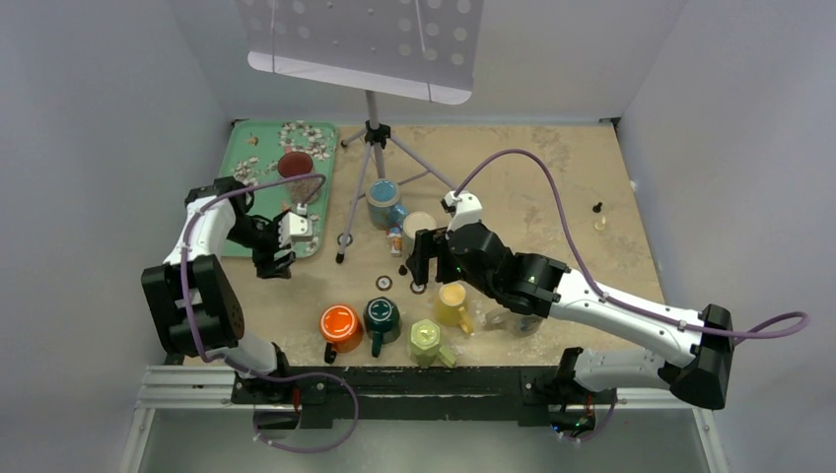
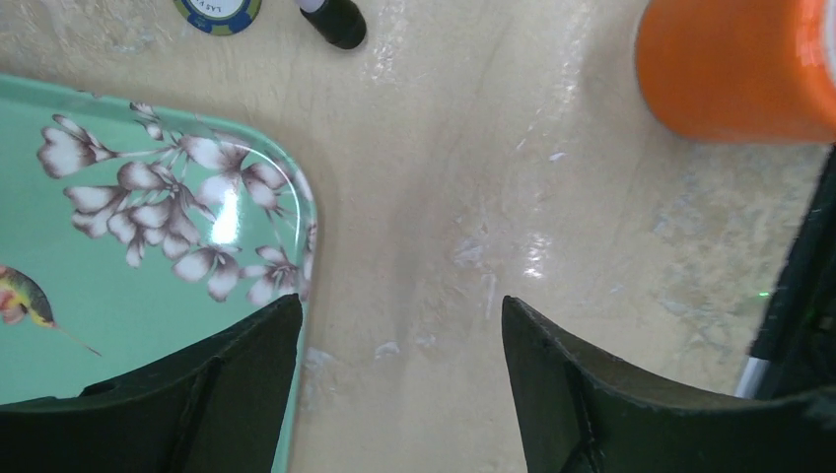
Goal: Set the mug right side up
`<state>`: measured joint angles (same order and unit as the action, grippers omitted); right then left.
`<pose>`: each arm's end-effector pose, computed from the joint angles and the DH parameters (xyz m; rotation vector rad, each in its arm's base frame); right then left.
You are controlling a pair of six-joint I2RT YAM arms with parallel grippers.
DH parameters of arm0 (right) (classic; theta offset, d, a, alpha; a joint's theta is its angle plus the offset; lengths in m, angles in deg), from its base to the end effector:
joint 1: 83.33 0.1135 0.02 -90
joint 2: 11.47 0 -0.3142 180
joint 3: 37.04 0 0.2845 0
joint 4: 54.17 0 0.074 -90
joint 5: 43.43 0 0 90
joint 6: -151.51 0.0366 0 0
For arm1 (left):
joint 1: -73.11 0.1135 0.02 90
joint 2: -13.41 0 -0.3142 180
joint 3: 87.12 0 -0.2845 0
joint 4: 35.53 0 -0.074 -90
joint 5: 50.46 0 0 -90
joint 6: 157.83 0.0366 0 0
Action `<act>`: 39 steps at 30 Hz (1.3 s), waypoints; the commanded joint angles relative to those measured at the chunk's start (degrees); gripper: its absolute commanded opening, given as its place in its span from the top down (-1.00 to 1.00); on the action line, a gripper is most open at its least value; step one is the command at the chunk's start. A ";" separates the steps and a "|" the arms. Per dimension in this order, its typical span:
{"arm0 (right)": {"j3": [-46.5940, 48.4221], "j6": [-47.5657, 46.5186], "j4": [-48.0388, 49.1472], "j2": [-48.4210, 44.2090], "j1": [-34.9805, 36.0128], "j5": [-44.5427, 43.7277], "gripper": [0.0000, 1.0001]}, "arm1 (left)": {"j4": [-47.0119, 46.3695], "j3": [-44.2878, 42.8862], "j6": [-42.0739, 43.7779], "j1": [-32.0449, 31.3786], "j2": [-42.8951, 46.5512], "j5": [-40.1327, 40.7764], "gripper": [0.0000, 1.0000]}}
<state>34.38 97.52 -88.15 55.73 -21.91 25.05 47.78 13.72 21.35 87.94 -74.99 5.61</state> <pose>0.1437 0.2357 0.3705 -0.2365 2.1038 0.6535 0.2830 0.0538 0.2776 1.5865 2.1217 -0.5440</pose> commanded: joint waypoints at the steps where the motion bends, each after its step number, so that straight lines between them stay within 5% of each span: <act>1: -0.82 -0.30 1.62 -2.15 -0.17 -0.80 -0.75 | -13.26 3.94 11.27 -0.92 -1.19 -1.24 -0.53; 7: -0.95 0.88 1.83 -1.73 -0.09 -0.87 -0.75 | -25.09 6.70 10.27 -1.51 -4.73 3.43 -0.51; 12: -0.48 1.28 0.84 -1.33 -0.09 -1.05 -0.74 | -22.38 5.06 11.70 -2.35 -8.40 5.69 -0.20; 23: 2.74 -0.53 -1.65 -0.49 -0.13 -3.09 -0.74 | -9.70 -4.39 12.67 -6.10 -15.20 13.65 0.05; 28: 3.37 -0.68 -3.00 -1.63 -0.14 -3.77 -0.74 | -14.09 -5.48 11.53 -6.04 -15.51 18.35 -0.07; 33: 2.37 0.38 -3.69 -3.29 -0.08 -4.18 -0.74 | -4.71 -10.50 19.41 1.00 -16.31 18.53 -0.30; 39: 2.71 1.09 -4.32 -3.19 -0.10 -4.54 -0.74 | -7.28 -8.62 20.77 1.73 -17.08 19.24 -0.30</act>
<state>35.30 97.85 -91.80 53.33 -21.91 22.03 38.77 4.84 38.34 90.09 -91.38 25.45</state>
